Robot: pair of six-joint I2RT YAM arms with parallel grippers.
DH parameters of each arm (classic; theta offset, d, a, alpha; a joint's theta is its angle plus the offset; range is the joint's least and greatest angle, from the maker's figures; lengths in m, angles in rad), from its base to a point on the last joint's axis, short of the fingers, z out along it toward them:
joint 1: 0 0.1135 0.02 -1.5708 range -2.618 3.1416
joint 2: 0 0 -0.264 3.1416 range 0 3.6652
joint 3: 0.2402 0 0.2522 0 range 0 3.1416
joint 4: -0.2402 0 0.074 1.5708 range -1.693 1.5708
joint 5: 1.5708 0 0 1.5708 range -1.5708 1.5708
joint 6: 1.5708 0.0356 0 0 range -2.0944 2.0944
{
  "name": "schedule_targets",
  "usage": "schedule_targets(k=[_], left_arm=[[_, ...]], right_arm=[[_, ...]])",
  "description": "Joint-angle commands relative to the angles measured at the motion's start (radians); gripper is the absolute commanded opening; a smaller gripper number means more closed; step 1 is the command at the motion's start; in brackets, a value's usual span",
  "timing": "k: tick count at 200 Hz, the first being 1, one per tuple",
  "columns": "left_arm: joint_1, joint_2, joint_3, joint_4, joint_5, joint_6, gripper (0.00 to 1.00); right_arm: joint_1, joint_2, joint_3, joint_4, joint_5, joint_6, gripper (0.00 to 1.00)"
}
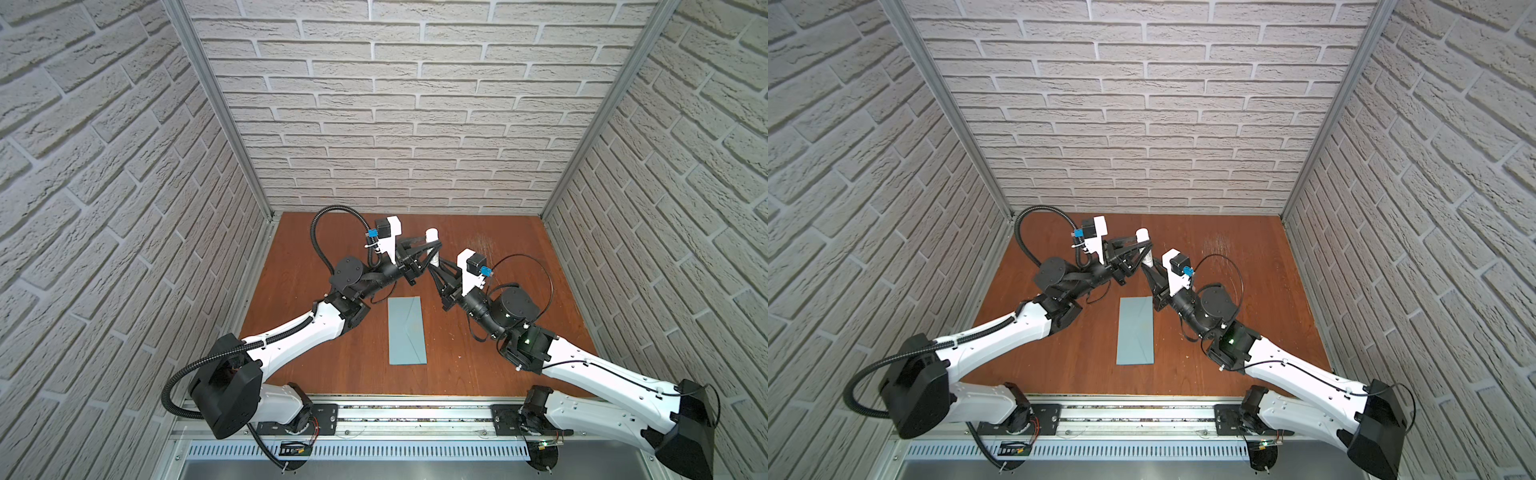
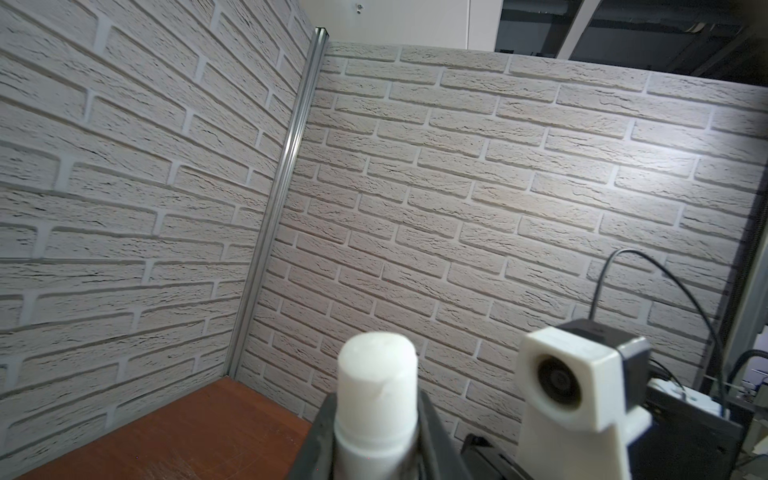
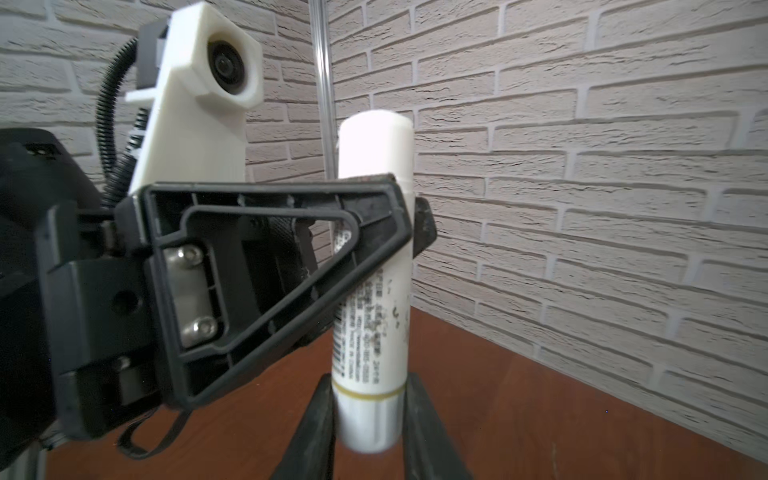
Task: Place the letter into the envelope and seal it
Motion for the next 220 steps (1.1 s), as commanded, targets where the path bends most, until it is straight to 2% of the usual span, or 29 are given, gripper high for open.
schedule_targets(k=[1,48,68,99,115,130,146,171,220], left_arm=[[-0.025,0.051,-0.023,-0.070,-0.151,0.065,0.00],[-0.067,0.097,-0.016,-0.041,-0.228,0.076,0.00],[-0.074,0.112,-0.015,-0.029,-0.238,0.076,0.00],[-0.073,0.099,-0.015,-0.046,-0.238,0.103,0.00],[-0.070,0.080,-0.010,-0.078,-0.230,0.132,0.00],[-0.061,0.063,-0.003,-0.099,-0.212,0.148,0.00],[-0.042,0.046,0.005,-0.111,-0.177,0.150,0.00],[0.002,0.018,0.011,-0.117,-0.100,0.128,0.00],[0.109,-0.002,0.031,-0.058,0.144,-0.008,0.00]], right_arm=[[0.117,0.016,0.062,0.113,0.078,-0.129,0.06],[0.252,0.140,0.140,0.171,0.324,-0.258,0.06],[0.286,0.191,0.170,0.179,0.379,-0.290,0.06],[0.297,0.200,0.165,0.167,0.394,-0.301,0.06],[0.296,0.182,0.146,0.160,0.423,-0.295,0.10],[0.293,0.157,0.124,0.128,0.429,-0.291,0.20],[0.273,0.113,0.093,0.069,0.392,-0.260,0.33],[0.205,0.019,0.037,-0.029,0.281,-0.179,0.44],[0.001,-0.099,0.013,-0.197,-0.125,-0.051,0.45]])
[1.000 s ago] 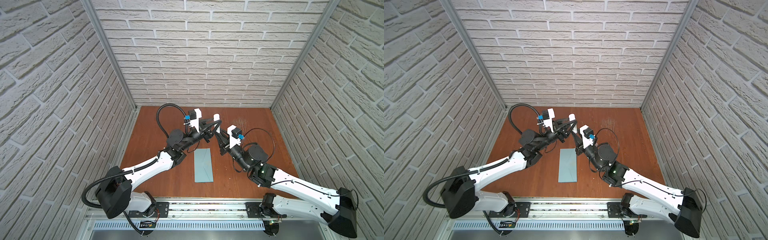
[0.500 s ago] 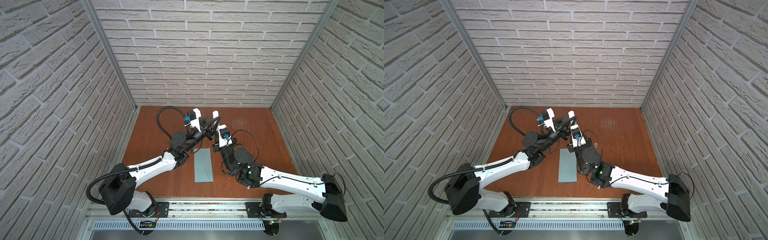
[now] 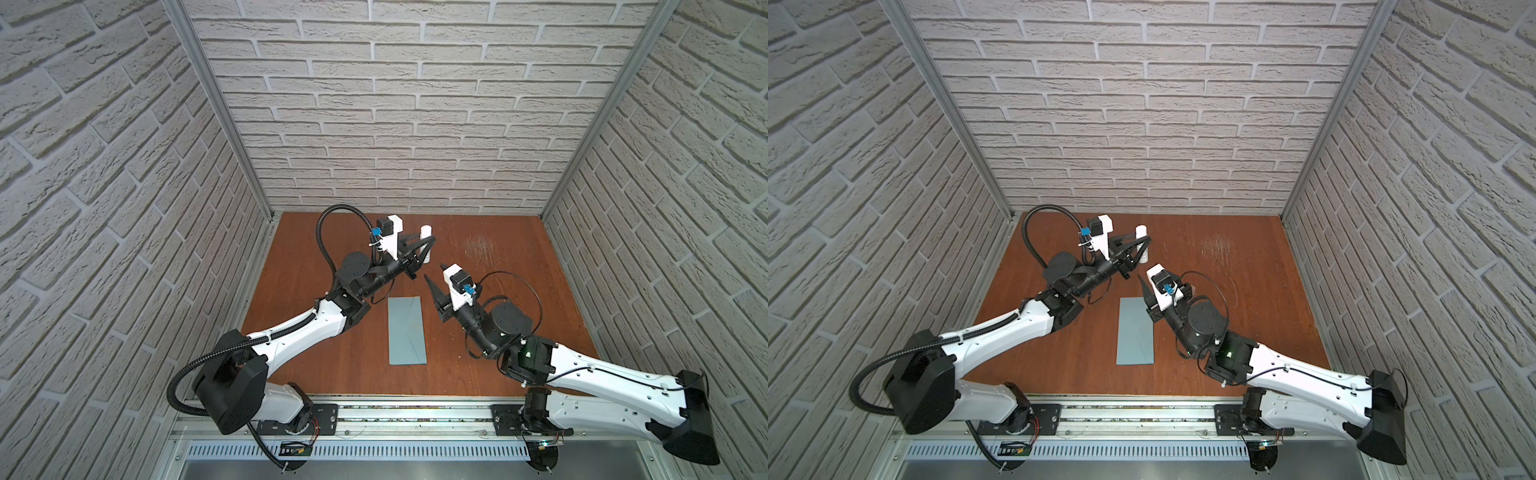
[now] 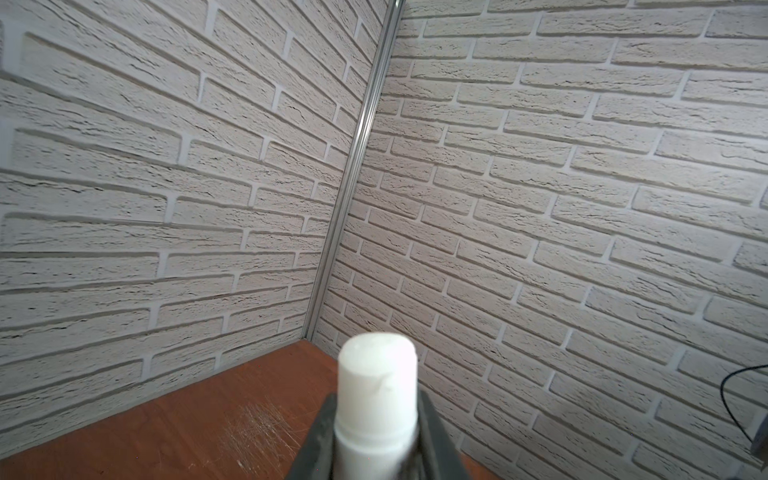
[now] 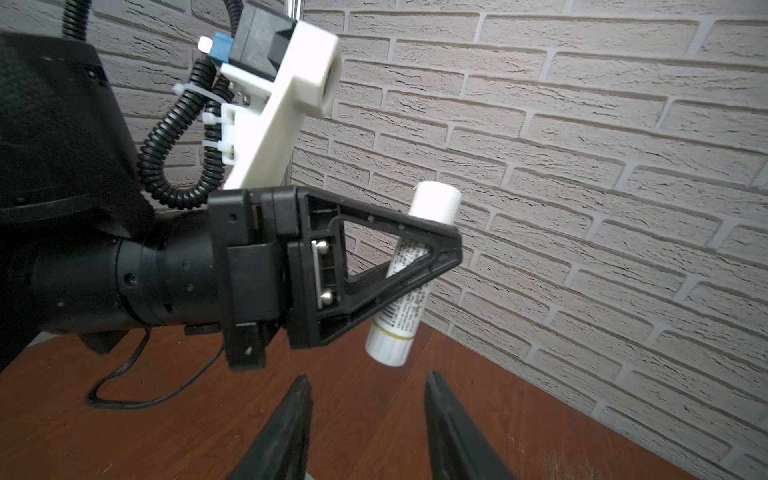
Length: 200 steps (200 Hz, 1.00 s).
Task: Place the letter into the envelope and seal it
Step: 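Open the right gripper and pull it back from the glue stick, then close the right gripper on the glue stick body again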
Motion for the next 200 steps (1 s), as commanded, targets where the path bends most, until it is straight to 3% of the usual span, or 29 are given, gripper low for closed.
schedule_targets(k=[1,65,95,140,200], left_arm=[[0.041,-0.020,0.027,0.073,0.171,-0.080,0.00],[0.111,0.084,0.011,0.504,0.394,-0.419,0.00],[0.108,0.121,0.032,0.542,0.442,-0.475,0.00],[0.108,0.118,0.029,0.542,0.453,-0.465,0.00],[0.106,0.133,0.037,0.541,0.456,-0.465,0.00]], right_arm=[[-0.089,-0.034,-0.001,-0.059,-0.289,0.101,0.45],[-0.353,0.041,-0.006,0.095,-0.775,0.382,0.45],[-0.394,0.102,-0.002,0.219,-0.902,0.463,0.49],[-0.414,0.166,0.007,0.307,-0.998,0.530,0.53],[-0.419,0.191,0.006,0.345,-1.038,0.543,0.36]])
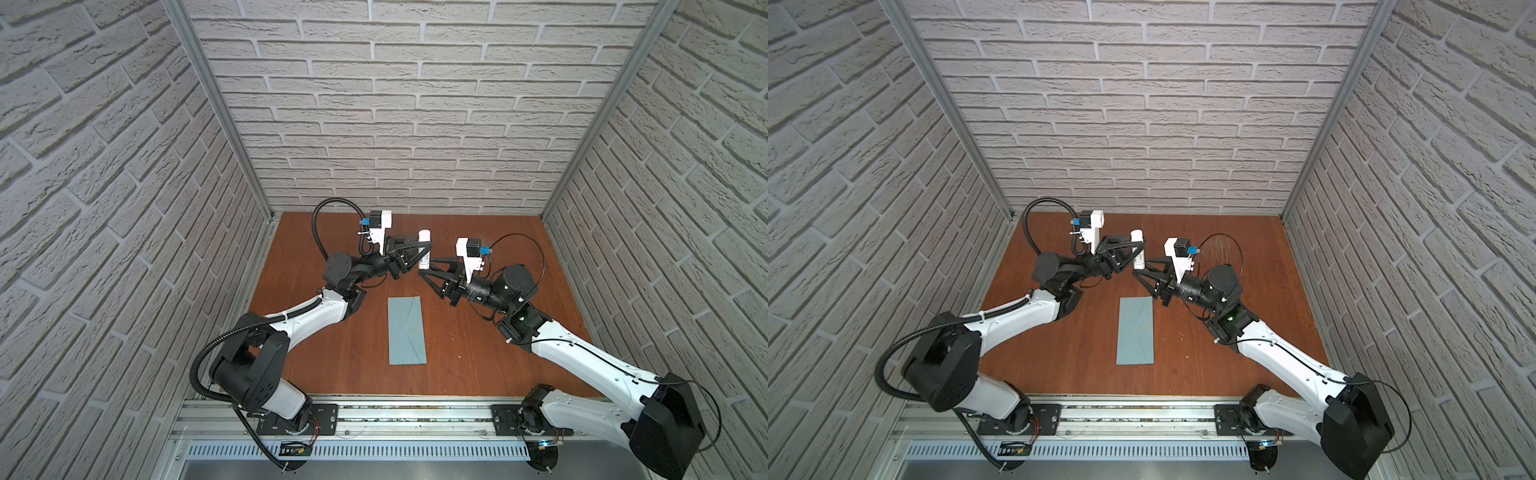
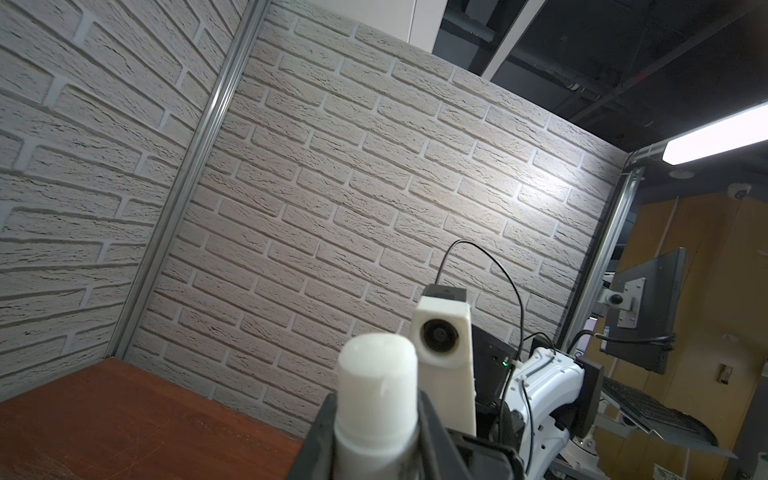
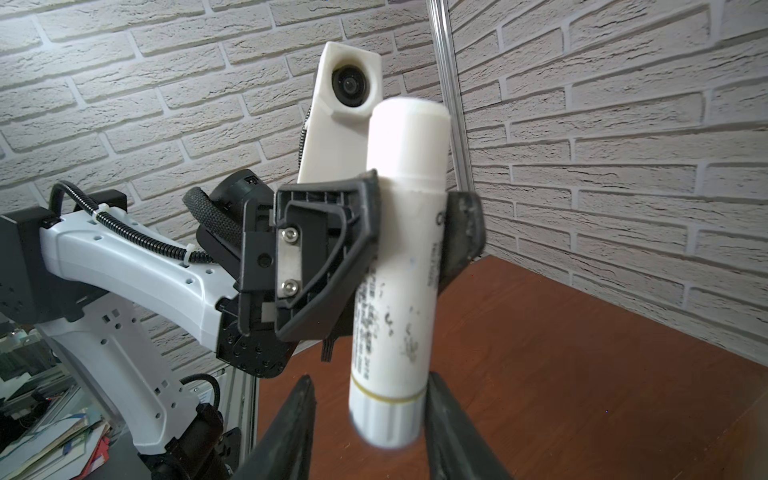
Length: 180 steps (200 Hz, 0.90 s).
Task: Place the letter into the envelope and seal it
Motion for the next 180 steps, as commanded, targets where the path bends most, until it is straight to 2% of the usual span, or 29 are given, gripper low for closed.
schedule_targets(k=[1,22,71,101,117,145,180], left_arm=[[-0.001,0.005,0.033,0.088,0.016,-0.001,0.00],[-0.003,0.013,0.035,0.089,0.013,0.000,0.00],[-0.006,0.041,0.034,0.079,-0.015,0.001,0.00],[-0.021,0.014,0.016,-0.035,-0.084,0.101,0.00],[-0.044,-0.028,0.006,-0.174,-0.151,0.222,0.00],[-0.108,-0.104,0.001,-0.438,-0.323,0.453,0.00],[-0.172,-0.091,-0.025,-0.422,-0.485,0.497,0.00]], right_arm=[[-0.004,0.001,0.008,0.082,-0.049,0.016,0.35],[-0.005,0.006,0.011,0.085,-0.061,0.019,0.27],[-0.004,0.007,0.038,0.082,-0.089,0.018,0.19],[0.002,-0.032,0.038,0.036,0.003,0.011,0.13],[0.023,-0.077,0.044,-0.052,0.110,-0.043,0.09],[0.118,-0.161,0.043,-0.197,0.406,-0.175,0.06],[0.290,-0.197,0.035,-0.194,0.777,-0.305,0.06]])
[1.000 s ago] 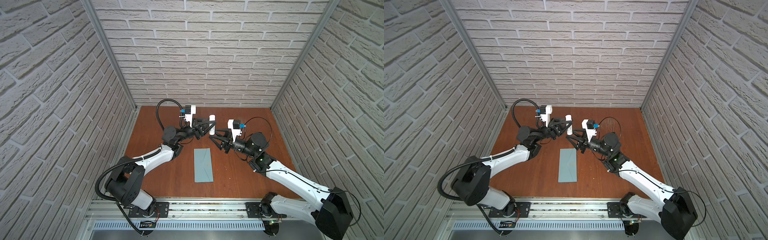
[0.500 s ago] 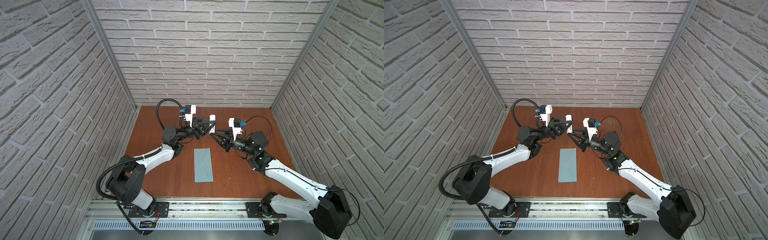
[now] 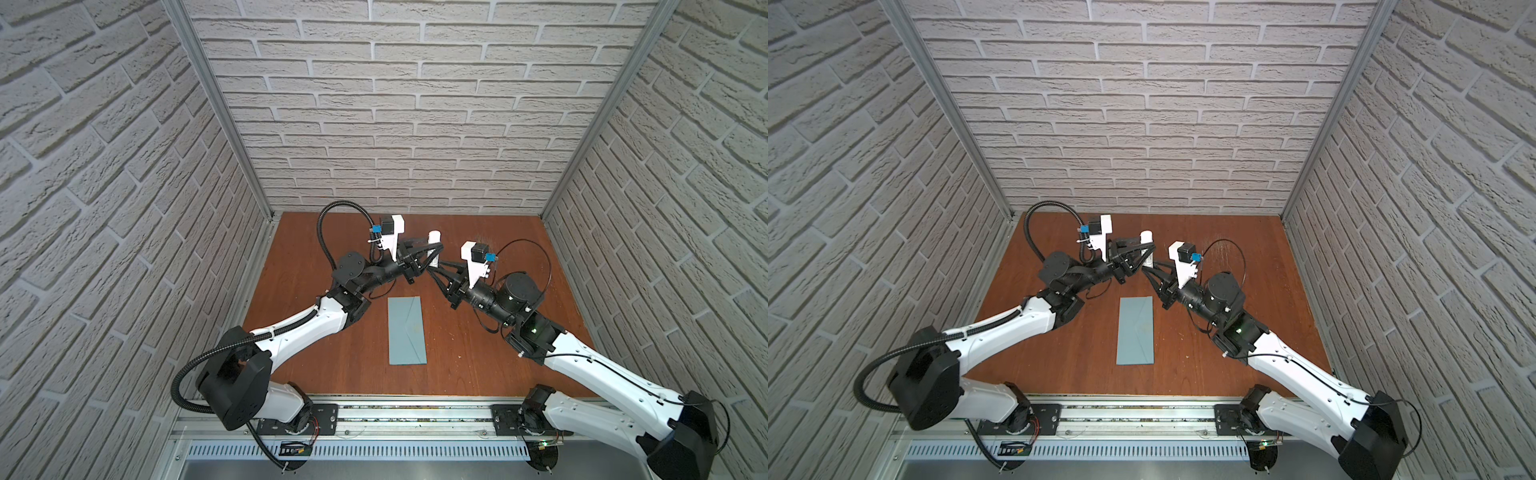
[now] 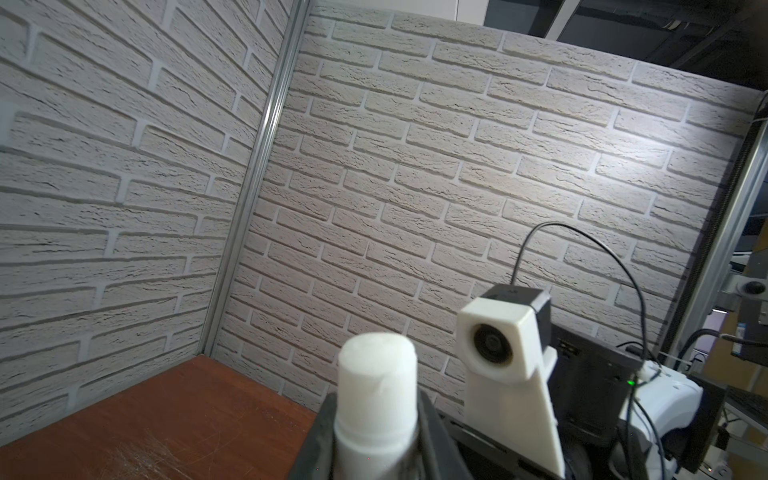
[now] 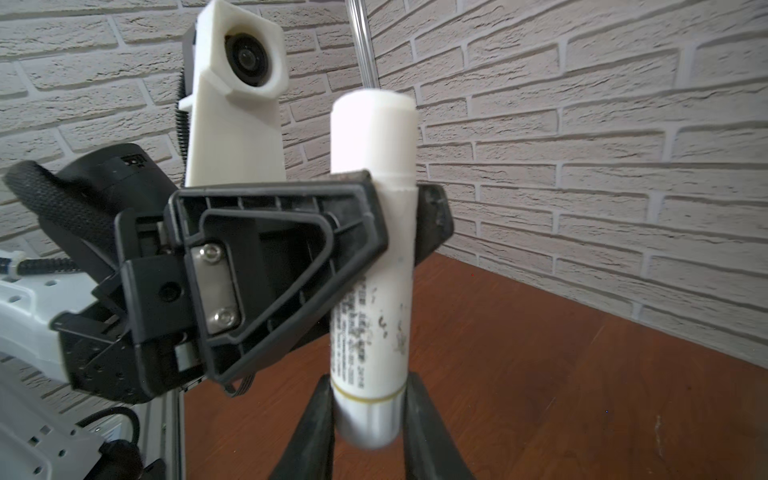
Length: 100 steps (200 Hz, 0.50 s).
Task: Place the letter into the envelope and seal it
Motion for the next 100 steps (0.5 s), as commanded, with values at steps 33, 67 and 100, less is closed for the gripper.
schedule_targets(k=[33,67,100], left_arm=[[-0.093,0.091,-0.035,-0.025,-0.280,0.125,0.00],[-0.132,0.127,-0.030,-0.011,-0.359,0.135,0.00],[-0.146,0.152,-0.020,-0.003,-0.389,0.138,0.00]], right_arm=[[0.247,0.001,0.039,0.146,0.551,-0.239,0.06],[0.375,0.086,0.084,0.216,0.815,-0.348,0.06],[0.449,0.176,0.141,0.233,0.989,-0.405,0.06]])
